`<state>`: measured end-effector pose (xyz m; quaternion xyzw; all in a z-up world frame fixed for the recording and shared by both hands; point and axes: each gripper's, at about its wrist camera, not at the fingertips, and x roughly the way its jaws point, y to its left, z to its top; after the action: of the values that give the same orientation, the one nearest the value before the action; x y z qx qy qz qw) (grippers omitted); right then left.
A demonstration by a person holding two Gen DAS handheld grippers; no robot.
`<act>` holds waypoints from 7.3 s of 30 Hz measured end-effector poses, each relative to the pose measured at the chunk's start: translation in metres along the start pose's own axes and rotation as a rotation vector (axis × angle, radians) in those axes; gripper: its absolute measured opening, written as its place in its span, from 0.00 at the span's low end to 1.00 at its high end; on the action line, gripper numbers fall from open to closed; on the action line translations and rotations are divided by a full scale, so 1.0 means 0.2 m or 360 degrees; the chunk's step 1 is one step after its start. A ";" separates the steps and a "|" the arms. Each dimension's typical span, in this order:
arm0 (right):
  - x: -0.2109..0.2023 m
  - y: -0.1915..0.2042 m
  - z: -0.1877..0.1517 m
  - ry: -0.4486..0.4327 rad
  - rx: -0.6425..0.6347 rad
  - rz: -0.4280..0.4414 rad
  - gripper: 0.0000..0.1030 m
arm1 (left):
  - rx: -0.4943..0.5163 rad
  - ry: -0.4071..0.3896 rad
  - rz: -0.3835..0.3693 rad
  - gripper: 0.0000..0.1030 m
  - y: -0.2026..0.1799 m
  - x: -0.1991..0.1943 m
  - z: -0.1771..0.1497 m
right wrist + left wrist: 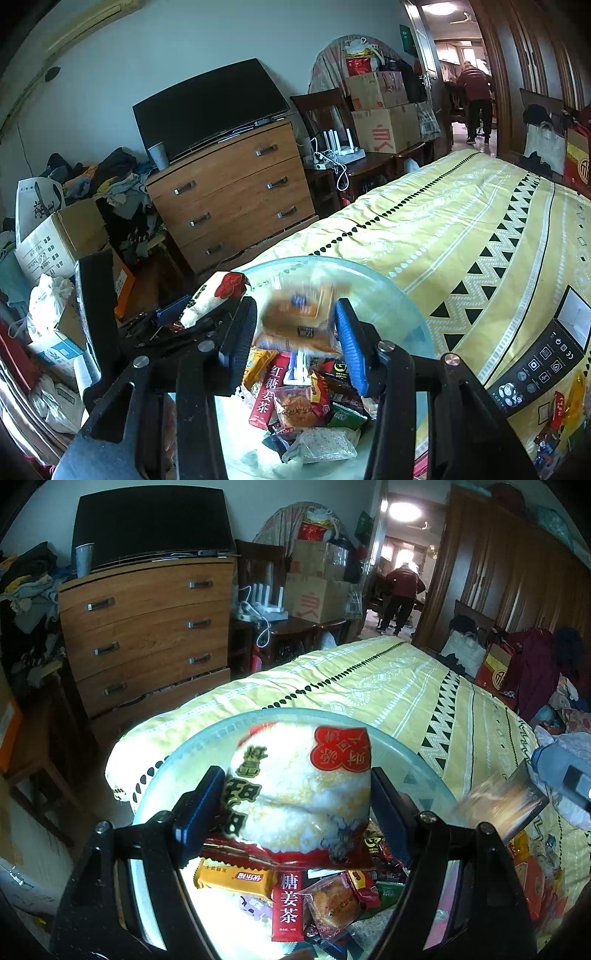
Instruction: Organize snacks
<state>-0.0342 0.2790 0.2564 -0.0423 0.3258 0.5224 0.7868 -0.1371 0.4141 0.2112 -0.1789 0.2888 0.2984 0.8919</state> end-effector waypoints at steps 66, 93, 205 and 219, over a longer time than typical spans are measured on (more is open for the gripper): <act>-1.35 -1.16 -1.85 0.0224 0.0848 -0.0995 0.69 | 0.0646 0.0250 -0.0966 1.00 -1.31 -0.66 -0.69; -1.41 -1.22 -1.83 0.0103 0.1070 -0.0777 0.53 | 0.0651 0.0363 -0.0909 1.00 -1.32 -0.60 -0.80; -0.19 -0.17 0.01 0.0016 0.0036 -0.0118 0.30 | 0.0197 -0.0168 0.0000 0.45 -0.26 -0.13 -0.01; -0.11 -0.12 0.01 0.0060 0.0034 -0.0107 0.30 | 0.0176 -0.0126 -0.0014 0.45 -0.22 -0.09 -0.01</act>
<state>-0.0182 0.2516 0.2632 -0.0545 0.3447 0.4913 0.7981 -0.1220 0.3722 0.2283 -0.1186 0.2686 0.2848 0.9125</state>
